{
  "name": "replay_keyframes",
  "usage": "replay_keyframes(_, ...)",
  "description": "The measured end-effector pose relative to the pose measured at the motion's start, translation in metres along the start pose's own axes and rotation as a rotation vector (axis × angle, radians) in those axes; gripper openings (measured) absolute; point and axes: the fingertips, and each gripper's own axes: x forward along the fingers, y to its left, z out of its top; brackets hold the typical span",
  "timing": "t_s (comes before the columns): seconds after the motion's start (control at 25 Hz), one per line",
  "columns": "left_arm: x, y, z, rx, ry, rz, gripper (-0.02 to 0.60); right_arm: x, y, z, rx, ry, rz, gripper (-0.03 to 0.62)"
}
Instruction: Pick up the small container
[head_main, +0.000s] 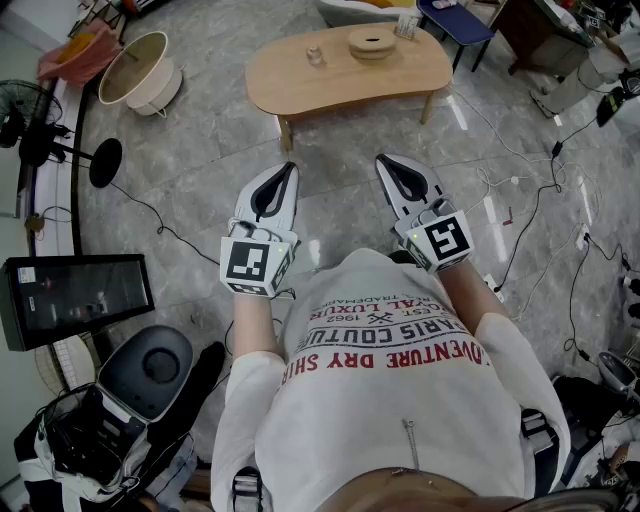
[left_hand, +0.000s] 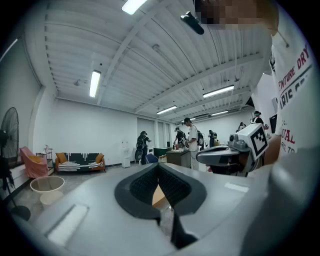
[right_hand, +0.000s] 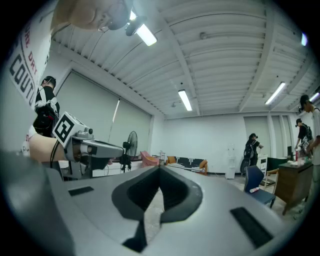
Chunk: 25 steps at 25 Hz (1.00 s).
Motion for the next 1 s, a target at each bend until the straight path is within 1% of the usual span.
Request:
replay_keyframes(0.44, -0.009, 0.005, -0.003, -0.014, 0.004, 0.01, 0.012, 0.006, 0.013, 0.001, 0.01, 0.015, 0.018, 0.008)
replay_keyframes(0.6, -0.01, 0.009, -0.007, -0.015, 0.004, 0.014, 0.012, 0.008, 0.006, -0.004, 0.032, 0.01, -0.022, 0.008)
replay_keyframes(0.72, -0.012, 0.016, -0.013, -0.009, 0.023, 0.02, 0.012, 0.011, 0.003, -0.005, 0.052, 0.008, -0.037, 0.009)
replay_keyframes(0.8, -0.01, 0.02, -0.017, -0.02, 0.027, 0.026, 0.012, 0.015, 0.0, -0.006, 0.067, 0.015, -0.038, 0.009)
replay_keyframes(0.88, -0.005, 0.022, -0.018, -0.054, 0.005, 0.024, 0.017, 0.018, -0.004, -0.009, 0.068, 0.028, -0.033, 0.009)
replay_keyframes(0.92, -0.001, 0.023, -0.018, -0.073, -0.01, 0.019, 0.063, 0.02, -0.007, -0.011, 0.066, 0.036, -0.029, 0.009)
replay_keyframes(0.96, 0.004, 0.024, -0.019, -0.088, -0.02, 0.014, 0.22, 0.023, -0.01, -0.014, 0.066, 0.042, -0.025, 0.009)
replay_keyframes(1.0, 0.01, 0.026, -0.021, -0.093, -0.021, 0.014, 0.303, 0.026, -0.014, -0.016, 0.068, 0.046, -0.021, 0.009)
